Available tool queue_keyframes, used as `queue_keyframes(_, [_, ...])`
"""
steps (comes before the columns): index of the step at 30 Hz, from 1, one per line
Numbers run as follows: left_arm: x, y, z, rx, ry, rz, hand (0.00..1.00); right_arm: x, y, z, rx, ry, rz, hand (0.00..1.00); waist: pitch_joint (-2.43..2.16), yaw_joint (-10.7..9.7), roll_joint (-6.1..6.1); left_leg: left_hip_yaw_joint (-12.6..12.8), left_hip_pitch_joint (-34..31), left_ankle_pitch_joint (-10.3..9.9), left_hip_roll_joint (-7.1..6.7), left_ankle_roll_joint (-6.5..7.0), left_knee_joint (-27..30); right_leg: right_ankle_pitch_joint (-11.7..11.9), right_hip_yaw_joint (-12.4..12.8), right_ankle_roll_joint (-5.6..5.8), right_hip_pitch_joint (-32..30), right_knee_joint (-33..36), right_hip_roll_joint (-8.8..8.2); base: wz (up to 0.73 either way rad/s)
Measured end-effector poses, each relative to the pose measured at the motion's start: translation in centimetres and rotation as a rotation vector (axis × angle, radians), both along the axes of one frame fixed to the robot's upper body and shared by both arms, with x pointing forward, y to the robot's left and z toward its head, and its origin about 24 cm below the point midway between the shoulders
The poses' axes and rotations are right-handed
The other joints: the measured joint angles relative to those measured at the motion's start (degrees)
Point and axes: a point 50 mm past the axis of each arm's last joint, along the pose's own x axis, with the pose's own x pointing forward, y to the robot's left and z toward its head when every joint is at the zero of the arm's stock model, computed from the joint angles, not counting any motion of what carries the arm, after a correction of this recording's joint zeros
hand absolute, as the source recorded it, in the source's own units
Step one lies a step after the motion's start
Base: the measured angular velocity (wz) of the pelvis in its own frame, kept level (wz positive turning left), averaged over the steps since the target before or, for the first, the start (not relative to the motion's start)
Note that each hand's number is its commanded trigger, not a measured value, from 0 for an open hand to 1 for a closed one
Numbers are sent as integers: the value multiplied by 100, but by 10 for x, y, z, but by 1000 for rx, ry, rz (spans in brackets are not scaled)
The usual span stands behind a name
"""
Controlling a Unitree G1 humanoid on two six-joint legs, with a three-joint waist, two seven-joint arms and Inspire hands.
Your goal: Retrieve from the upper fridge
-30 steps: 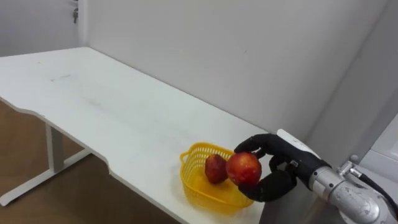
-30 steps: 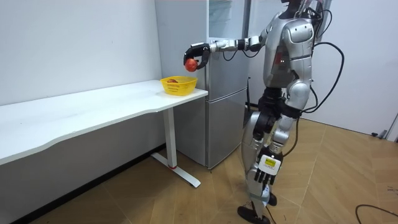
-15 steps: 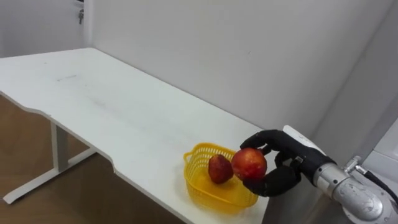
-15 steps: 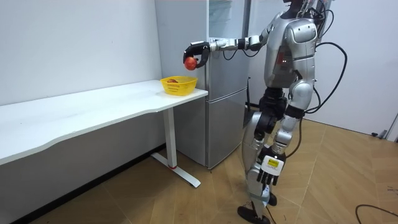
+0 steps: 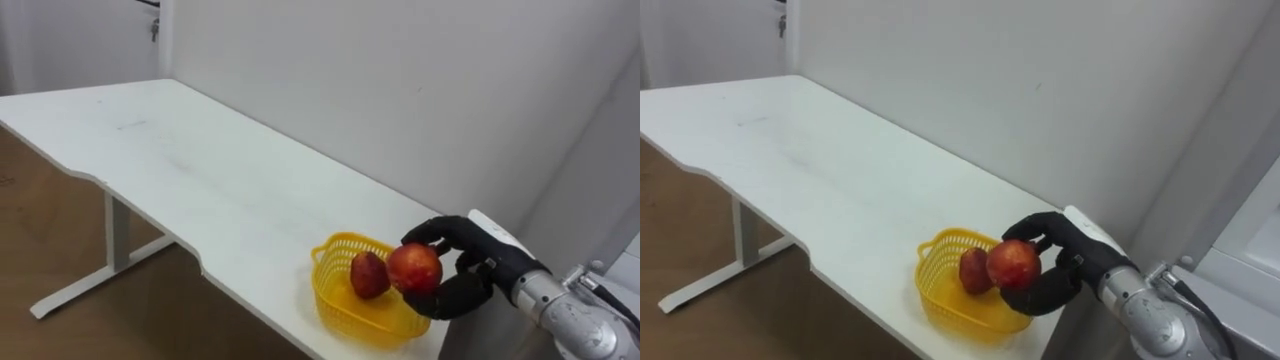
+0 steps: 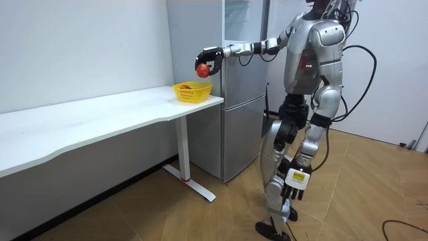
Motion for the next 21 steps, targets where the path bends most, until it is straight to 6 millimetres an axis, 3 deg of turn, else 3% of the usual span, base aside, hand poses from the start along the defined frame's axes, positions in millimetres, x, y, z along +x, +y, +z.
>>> queue_keyframes(2, [4,4,1,11,-8,-5,0,0,-1,-1,-4,3,-11,94,18,16,-30,-27,-75,-4,-1,-5,43,0,-26,0,-42,1,6,12])
queue_keyframes(4, [6,7,3,23,-12,-8,0,0,0,-2,-9,11,-16,0,36,38,-48,-56,-141,-7,-7,-6,70,1,-79,-1,-78,6,3,10])
queue_keyframes(10, [10,10,4,34,-17,-13,0,9,11,3,-24,2,-3,0,57,94,-71,-46,-255,-4,-1,-10,82,0,-78,-1,-216,84,-10,0])
queue_keyframes(21, [12,11,4,49,-17,-9,0,12,15,10,-8,-21,-5,0,53,150,-81,-46,-311,-4,-1,-9,83,0,-100,1,-258,82,-15,1])
